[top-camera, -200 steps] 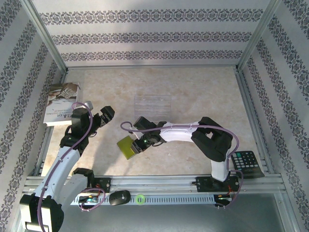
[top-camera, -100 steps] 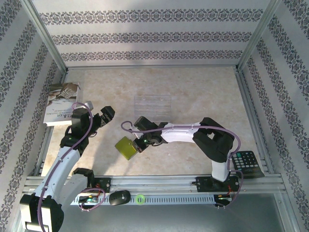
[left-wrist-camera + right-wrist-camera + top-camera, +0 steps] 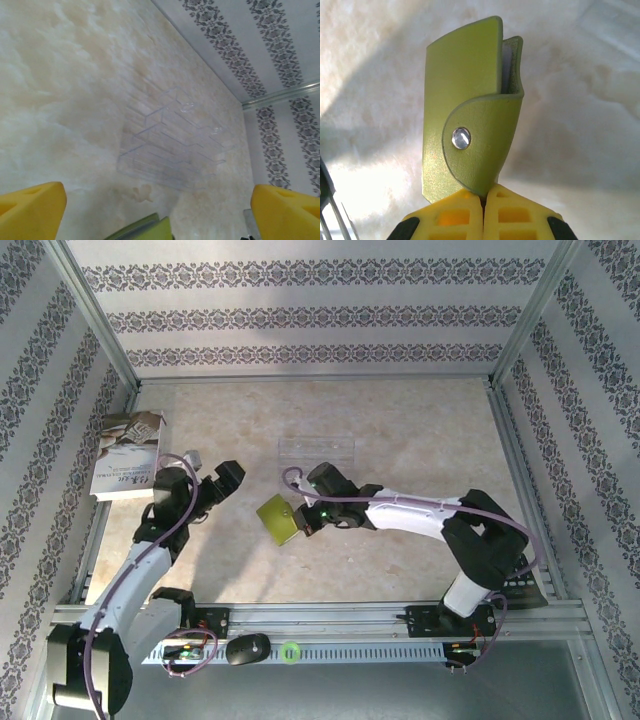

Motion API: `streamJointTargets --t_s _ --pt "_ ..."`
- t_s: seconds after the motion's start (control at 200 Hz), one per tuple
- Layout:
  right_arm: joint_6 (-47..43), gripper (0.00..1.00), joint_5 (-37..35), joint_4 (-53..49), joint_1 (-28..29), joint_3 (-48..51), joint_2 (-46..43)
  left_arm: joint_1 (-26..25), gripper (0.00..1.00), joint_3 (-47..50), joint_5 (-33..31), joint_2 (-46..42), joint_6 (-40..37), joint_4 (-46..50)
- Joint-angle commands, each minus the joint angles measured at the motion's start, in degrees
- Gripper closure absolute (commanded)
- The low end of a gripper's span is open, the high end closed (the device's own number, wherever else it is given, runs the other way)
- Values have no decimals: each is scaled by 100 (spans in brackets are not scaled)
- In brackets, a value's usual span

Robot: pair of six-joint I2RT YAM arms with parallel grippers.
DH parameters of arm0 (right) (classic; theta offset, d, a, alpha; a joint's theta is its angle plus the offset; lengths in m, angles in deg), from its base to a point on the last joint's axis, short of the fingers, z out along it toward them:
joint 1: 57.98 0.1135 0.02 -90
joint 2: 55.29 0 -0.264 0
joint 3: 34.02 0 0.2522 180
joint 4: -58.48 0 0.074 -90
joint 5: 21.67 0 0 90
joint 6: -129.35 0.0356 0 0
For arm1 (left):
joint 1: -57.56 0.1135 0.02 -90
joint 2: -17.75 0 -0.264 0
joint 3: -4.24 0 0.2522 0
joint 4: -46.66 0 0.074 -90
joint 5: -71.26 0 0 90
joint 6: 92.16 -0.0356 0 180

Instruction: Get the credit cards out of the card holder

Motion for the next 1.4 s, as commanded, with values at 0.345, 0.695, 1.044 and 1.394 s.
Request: streamJointTargets --t_s 0.345,0.695,1.044,1.394 --pt "449 100 286 542 -902 166 -1513 -748 17 3 1219 1104 648 -3210" --pt "818 100 934 988 -1416 -65 -1867 -984 23 -125 1567 1386 830 -4347" --pt "1241 100 1694 1664 -1447 -45 -1868 -1370 39 -357 1690 1675 870 -5017" --pt "1394 100 1815 1608 -1474 -56 -1653 -1559 71 -519 1706 1671 768 -4917"
